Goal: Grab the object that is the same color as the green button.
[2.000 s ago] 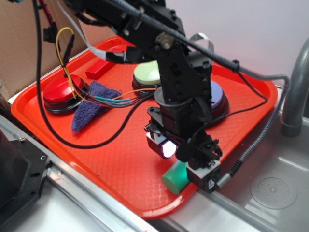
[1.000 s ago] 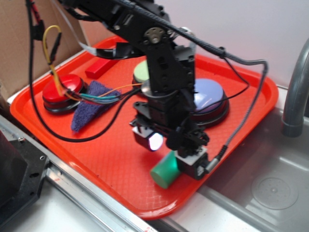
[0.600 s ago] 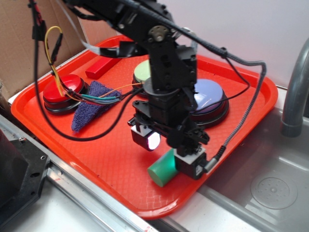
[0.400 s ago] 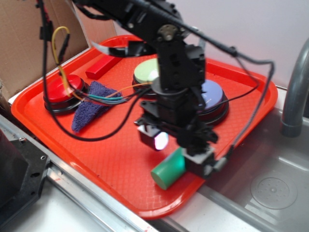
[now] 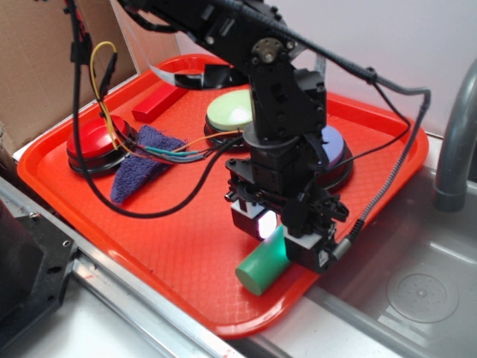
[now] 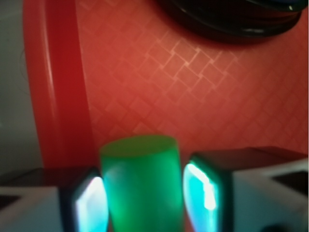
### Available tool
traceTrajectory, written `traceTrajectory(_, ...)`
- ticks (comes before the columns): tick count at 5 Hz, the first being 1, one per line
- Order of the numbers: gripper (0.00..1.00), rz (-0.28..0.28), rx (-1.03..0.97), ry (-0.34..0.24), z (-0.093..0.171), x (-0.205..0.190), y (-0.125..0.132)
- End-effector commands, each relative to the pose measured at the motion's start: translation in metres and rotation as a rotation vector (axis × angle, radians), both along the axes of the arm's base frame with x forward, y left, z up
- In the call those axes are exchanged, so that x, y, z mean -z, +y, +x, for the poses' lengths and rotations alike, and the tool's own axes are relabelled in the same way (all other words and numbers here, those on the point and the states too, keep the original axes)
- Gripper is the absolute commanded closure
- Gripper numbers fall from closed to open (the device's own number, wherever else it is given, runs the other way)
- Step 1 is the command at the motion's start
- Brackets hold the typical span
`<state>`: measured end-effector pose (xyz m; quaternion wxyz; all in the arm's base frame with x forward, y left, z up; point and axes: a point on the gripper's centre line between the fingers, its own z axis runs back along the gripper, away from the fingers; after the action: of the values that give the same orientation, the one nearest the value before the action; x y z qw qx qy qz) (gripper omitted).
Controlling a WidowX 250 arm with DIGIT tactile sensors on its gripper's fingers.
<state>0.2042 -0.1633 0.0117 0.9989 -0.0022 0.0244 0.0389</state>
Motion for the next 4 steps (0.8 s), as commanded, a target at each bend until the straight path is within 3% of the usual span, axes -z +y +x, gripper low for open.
traceTrajectory(1, 1.0, -0.002, 0.049, 0.052, -0.005, -0.005, 0.01)
traceTrajectory(4, 1.0, -0.124, 0.095, -0.08, -0.009, -0.115, 0.062)
